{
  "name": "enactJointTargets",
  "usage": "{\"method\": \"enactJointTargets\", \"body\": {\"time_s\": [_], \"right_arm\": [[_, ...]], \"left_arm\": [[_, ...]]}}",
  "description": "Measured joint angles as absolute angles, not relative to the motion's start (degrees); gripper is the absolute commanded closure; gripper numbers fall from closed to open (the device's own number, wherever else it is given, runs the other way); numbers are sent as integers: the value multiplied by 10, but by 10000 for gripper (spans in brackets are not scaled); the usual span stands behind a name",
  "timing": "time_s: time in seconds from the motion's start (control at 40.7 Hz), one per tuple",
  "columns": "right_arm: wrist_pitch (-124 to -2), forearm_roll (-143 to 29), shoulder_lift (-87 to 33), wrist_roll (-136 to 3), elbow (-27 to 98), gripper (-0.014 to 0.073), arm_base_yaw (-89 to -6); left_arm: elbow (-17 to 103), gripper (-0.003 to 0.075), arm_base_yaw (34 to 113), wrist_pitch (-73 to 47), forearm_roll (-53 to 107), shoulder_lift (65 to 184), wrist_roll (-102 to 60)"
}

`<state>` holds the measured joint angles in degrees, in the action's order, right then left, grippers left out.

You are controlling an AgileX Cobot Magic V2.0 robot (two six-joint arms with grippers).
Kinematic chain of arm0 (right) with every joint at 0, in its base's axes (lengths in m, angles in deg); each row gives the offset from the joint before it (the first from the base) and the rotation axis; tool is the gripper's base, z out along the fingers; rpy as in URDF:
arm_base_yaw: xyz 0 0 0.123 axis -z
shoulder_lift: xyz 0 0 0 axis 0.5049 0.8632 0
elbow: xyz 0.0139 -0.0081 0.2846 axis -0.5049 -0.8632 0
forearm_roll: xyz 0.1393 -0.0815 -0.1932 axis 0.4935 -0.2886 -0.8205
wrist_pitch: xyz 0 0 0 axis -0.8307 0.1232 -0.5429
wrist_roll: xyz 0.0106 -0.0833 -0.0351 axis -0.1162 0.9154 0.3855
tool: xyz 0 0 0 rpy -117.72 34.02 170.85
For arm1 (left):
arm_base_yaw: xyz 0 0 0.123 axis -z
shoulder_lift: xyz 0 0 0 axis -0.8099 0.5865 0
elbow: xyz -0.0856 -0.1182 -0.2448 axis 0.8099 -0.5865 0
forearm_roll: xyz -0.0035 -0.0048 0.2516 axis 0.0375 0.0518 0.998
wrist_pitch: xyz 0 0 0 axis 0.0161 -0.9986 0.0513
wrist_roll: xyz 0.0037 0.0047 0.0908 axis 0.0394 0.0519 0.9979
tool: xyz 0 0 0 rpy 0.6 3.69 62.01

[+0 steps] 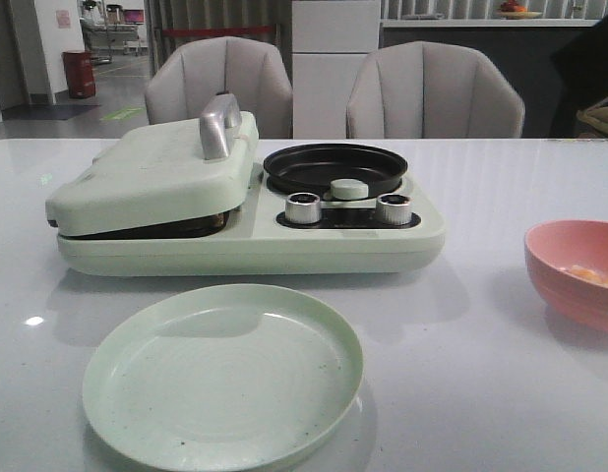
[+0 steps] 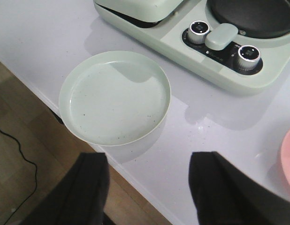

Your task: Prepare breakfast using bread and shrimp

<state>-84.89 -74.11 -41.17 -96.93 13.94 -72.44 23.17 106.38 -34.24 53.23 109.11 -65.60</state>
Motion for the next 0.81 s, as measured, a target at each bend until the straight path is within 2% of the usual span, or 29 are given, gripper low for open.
{"method": "enactJointTargets", "body": {"time_s": [0.246,0.394,0.566,0.812], "right_arm": [[-840,-742,-405,-969,139,105,-721],[-896,-752,-370,-969,165,105,-666],[-971,-779,-299,-969,215,105,-523],[-986,-739,-191,-917,265,105,-303]], "left_arm": [[231,619,1064,-344,563,1073,-681],[231,619,1064,-344,563,1073,-681],[231,619,1064,-343,563,1073,-681],[231,619,1064,-343,563,1073,-681]]}}
